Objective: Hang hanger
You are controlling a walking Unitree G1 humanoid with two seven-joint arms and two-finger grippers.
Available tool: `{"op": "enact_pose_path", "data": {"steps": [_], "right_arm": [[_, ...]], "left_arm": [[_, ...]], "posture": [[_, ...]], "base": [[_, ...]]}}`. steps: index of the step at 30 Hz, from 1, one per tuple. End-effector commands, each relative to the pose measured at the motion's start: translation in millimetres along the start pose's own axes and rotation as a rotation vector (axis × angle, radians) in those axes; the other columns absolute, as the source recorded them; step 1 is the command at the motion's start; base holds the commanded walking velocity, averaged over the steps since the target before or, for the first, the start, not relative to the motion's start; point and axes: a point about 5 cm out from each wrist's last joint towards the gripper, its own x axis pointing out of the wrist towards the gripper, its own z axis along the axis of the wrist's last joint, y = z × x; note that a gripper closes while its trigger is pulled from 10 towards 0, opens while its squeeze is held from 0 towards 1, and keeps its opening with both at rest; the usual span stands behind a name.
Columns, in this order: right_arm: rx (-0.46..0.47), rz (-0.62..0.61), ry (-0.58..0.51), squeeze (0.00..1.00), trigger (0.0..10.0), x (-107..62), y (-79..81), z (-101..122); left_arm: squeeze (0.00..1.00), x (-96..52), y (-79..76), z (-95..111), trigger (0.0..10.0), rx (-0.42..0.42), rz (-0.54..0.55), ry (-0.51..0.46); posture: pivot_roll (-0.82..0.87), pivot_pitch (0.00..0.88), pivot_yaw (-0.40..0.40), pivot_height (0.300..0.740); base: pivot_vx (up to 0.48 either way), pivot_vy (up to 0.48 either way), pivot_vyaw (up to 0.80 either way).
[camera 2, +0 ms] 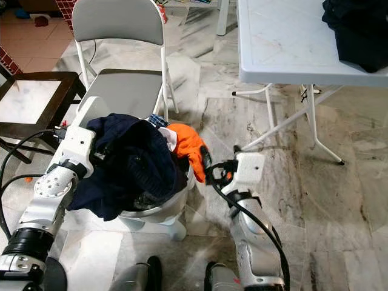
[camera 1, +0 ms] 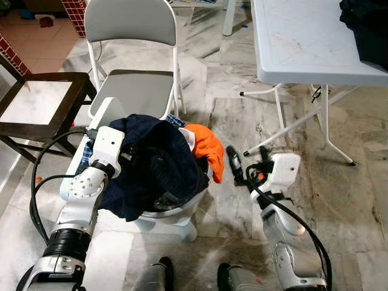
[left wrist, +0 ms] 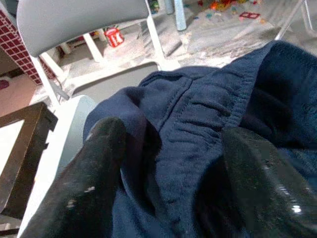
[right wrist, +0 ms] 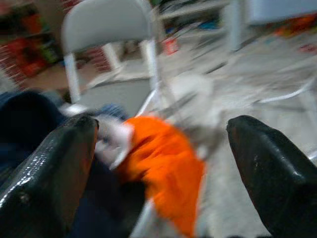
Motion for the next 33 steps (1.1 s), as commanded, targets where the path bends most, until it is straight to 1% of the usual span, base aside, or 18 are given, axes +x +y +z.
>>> {"op": "enact_pose_path", "data": {"steps": [1, 3, 6, 8, 10, 12, 13, 14, 18, 22, 27, 31, 32, 33], "right_arm": [[0.022, 0.060, 0.021, 0.00, 10.0, -2.3, 6.6, -2], [0.007, 0.119, 0.058, 0.00, 10.0, -6.8, 8.0, -4], [-0.020, 0.139, 0.074, 0.00, 10.0, -9.2, 6.0, -5], [-0.014, 0.141, 0.075, 0.00, 10.0, -9.5, 5.2, -4], [-0.005, 0.156, 0.086, 0.00, 10.0, -10.0, 6.5, -4], [-0.002, 0.163, 0.092, 0.00, 10.0, -10.1, 7.2, -5], [-0.004, 0.193, 0.112, 0.00, 10.0, -11.4, 11.2, -7], [-0.004, 0.193, 0.112, 0.00, 10.0, -11.4, 11.2, -7], [0.003, 0.239, 0.153, 0.00, 10.0, -15.9, 17.2, -14], [0.001, 0.265, 0.173, 0.00, 10.0, -18.1, 19.9, -17], [-0.003, 0.274, 0.183, 0.00, 10.0, -19.0, 20.8, -17], [-0.006, 0.275, 0.190, 0.00, 10.0, -21.0, 20.7, -18], [-0.006, 0.274, 0.192, 0.00, 10.0, -21.8, 20.7, -19], [-0.006, 0.272, 0.195, 0.00, 10.0, -22.6, 20.5, -19]], "left_arm": [[0.00, -4.6, 3.1, -7, 0.0, 0.009, -0.011, 0.036], [0.00, -6.6, 7.3, -10, 0.0, 0.014, -0.004, 0.046], [0.00, -8.6, 13.8, -13, 0.0, 0.028, 0.016, 0.065], [0.00, -9.9, 18.1, -13, 0.0, 0.028, 0.034, 0.066], [0.00, -13.4, 28.0, -11, 0.0, 0.038, 0.085, 0.062], [0.00, -14.4, 30.6, -11, 0.0, 0.039, 0.100, 0.060], [0.00, -17.8, 38.8, -9, 0.0, 0.038, 0.153, 0.048], [0.00, -17.8, 38.8, -9, 0.0, 0.038, 0.153, 0.048], [0.00, -24.5, 51.3, -3, 0.0, 0.054, 0.243, 0.004], [0.00, -26.3, 54.8, 2, 0.0, 0.060, 0.274, -0.028], [0.00, -27.8, 52.4, 3, 0.0, 0.062, 0.265, -0.036], [0.00, -30.5, 51.6, 5, 0.0, 0.095, 0.288, -0.056], [0.00, -29.1, 49.3, 11, 4.3, 0.127, 0.283, -0.092], [0.00, -26.7, 45.4, 18, 10.0, 0.126, 0.259, -0.134]], "posture": [[-0.04, 0.185, 0.070, 0.740], [-0.03, 0.198, 0.065, 0.740], [-0.03, 0.207, 0.062, 0.740], [-0.03, 0.207, 0.062, 0.740], [-0.02, 0.215, 0.059, 0.740], [-0.02, 0.215, 0.059, 0.740], [-0.02, 0.221, 0.057, 0.740], [-0.02, 0.221, 0.057, 0.740], [-0.01, 0.227, 0.054, 0.740], [0.00, 0.236, 0.048, 0.740], [0.00, 0.241, 0.050, 0.740], [-0.01, 0.244, 0.052, 0.740], [-0.01, 0.244, 0.053, 0.740], [-0.01, 0.246, 0.050, 0.740]], "base": [[0.000, 0.000, 0.00], [0.000, 0.000, 0.00], [0.000, 0.000, 0.00], [0.000, 0.000, 0.00], [0.000, 0.000, 0.00], [0.000, 0.000, 0.00], [0.000, 0.000, 0.00], [0.000, 0.000, 0.00], [0.000, 0.000, 0.00], [0.000, 0.000, 0.00], [0.000, 0.000, 0.00], [0.000, 0.000, 0.00], [0.000, 0.000, 0.00], [0.000, 0.000, 0.00]]}}
